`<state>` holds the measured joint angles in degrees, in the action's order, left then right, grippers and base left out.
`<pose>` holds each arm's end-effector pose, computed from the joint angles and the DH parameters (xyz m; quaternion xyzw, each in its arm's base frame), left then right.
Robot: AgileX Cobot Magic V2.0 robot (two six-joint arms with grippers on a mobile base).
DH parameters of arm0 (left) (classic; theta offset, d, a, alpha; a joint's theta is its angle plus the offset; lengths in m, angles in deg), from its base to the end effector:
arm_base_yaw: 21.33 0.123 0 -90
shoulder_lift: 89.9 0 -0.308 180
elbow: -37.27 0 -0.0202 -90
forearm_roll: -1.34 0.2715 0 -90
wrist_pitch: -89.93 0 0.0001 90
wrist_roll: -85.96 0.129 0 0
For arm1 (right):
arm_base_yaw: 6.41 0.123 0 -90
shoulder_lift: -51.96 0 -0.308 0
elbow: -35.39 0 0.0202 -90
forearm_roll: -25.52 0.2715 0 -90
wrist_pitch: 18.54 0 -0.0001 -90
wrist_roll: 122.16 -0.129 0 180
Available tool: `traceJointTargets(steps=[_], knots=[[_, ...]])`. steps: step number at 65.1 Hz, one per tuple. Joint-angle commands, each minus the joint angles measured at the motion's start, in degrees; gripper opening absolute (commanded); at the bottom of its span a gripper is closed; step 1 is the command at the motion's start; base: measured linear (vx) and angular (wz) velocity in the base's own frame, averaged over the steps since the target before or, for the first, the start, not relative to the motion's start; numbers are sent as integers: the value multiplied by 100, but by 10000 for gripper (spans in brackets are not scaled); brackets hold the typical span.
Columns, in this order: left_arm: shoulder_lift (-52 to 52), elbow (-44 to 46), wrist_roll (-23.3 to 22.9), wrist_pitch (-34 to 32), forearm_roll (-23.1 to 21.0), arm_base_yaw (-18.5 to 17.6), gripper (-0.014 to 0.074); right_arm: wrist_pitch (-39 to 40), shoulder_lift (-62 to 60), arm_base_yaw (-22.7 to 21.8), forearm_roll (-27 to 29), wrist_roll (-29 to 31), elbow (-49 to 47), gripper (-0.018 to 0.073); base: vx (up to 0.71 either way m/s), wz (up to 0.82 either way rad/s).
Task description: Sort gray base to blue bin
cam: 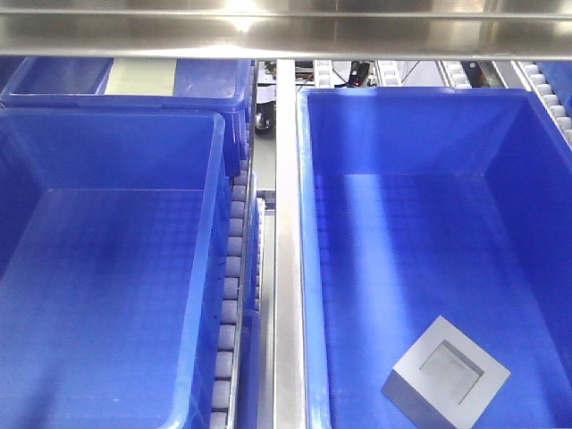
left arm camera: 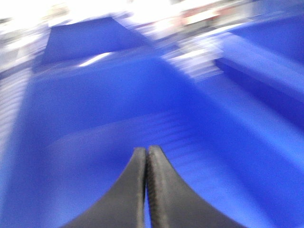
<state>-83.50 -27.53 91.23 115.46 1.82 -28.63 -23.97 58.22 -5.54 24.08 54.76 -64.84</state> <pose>0.0720 -0.0088 0.2487 0.0834 0.7427 -0.0079 0.6643 0.0922 0.0011 0.1922 0.0057 0.7160 0.0145 0.6979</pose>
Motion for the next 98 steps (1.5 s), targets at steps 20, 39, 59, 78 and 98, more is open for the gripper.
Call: traceJointTargets(steps=[20,39,59,78,98], knots=[[-71,-1502,-844,-2491,-48,867,-6,449,-41,1,-37,38,-22,-4,0,0],[-71,-1526,-942,-2188,-48,867,-6,449,-41,1,-37,38,-22,-4,0,0],[-66,-1524,-942,-2177,-48,867,-6,449,-41,1,-37,38,-22,-4,0,0],[-66,-1524,-942,-2177,-48,867,-6,449,-41,1,-37,38,-22,-4,0,0],[-66,-1524,-942,-2177,-48,867,-6,472,-41,1,-37,38,-22,-4,0,0]])
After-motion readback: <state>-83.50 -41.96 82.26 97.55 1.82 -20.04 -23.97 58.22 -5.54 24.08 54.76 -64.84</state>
